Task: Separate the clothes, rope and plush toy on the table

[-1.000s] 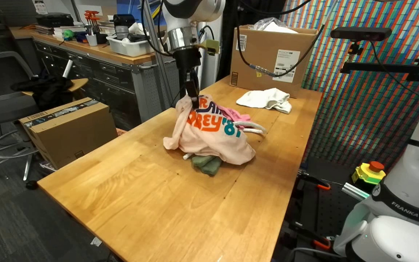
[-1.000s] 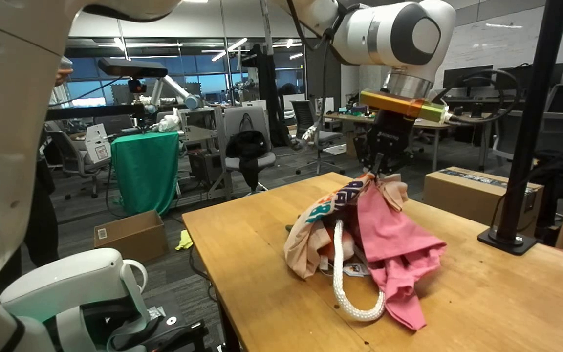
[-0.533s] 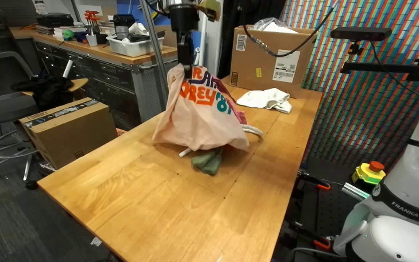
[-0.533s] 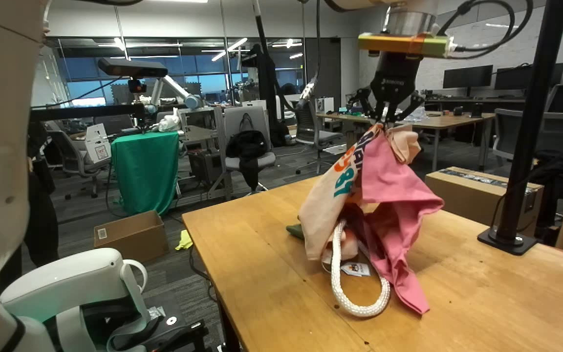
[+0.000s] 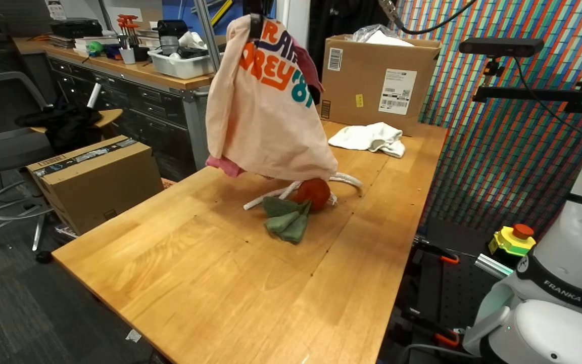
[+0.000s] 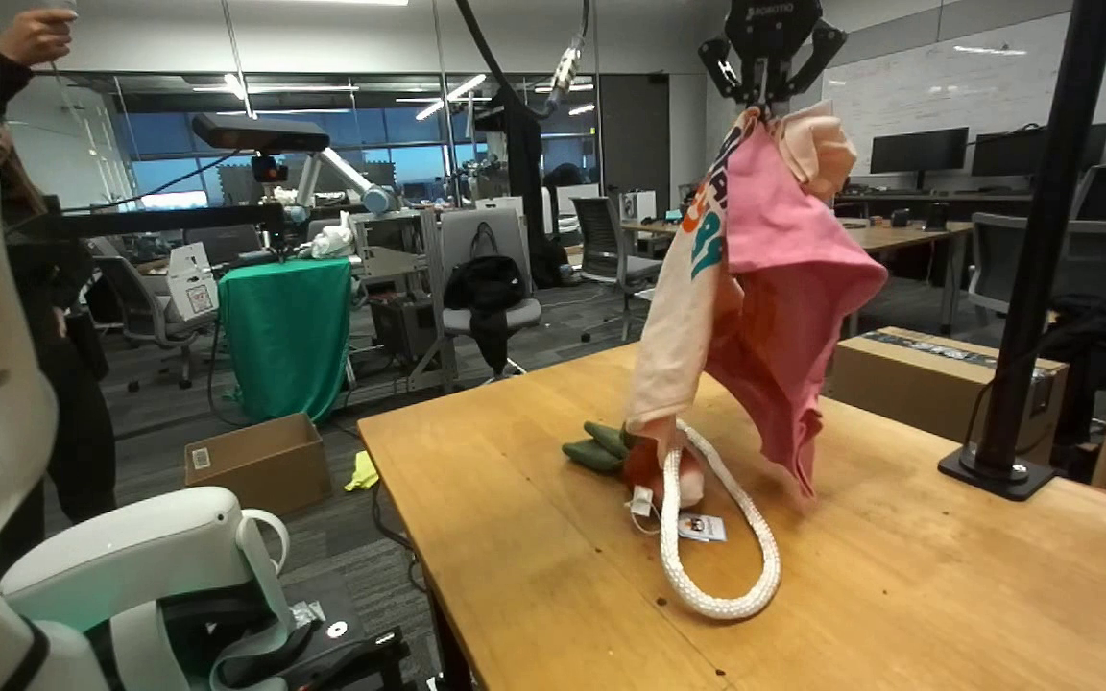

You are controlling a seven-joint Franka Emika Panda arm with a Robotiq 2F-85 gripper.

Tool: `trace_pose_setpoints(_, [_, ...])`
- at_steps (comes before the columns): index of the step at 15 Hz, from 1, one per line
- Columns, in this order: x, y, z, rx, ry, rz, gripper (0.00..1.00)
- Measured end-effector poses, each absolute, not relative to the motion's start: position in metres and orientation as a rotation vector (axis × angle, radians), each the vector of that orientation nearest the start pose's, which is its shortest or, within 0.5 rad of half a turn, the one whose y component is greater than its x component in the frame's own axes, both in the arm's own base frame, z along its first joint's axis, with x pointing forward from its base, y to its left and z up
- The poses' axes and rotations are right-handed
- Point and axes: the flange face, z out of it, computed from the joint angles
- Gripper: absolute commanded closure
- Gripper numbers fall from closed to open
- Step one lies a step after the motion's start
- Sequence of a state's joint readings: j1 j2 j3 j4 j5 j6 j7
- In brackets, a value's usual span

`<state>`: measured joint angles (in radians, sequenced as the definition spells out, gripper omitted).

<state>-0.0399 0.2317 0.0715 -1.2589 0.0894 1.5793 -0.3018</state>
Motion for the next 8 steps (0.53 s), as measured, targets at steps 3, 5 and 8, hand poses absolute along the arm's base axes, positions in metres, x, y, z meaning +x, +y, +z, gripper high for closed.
trace_pose_setpoints(3, [0.62, 0.023, 0.658, -3.011, -0.459, -0.216, 0.93])
trace_pose_setpoints(5, [0.619, 0.023, 0.665, -3.018, -0.436, -0.235, 0.93])
trace_pose_setpoints(8, [0.618, 0.022, 0.67, -3.029, -0.393, -0.248, 0.93])
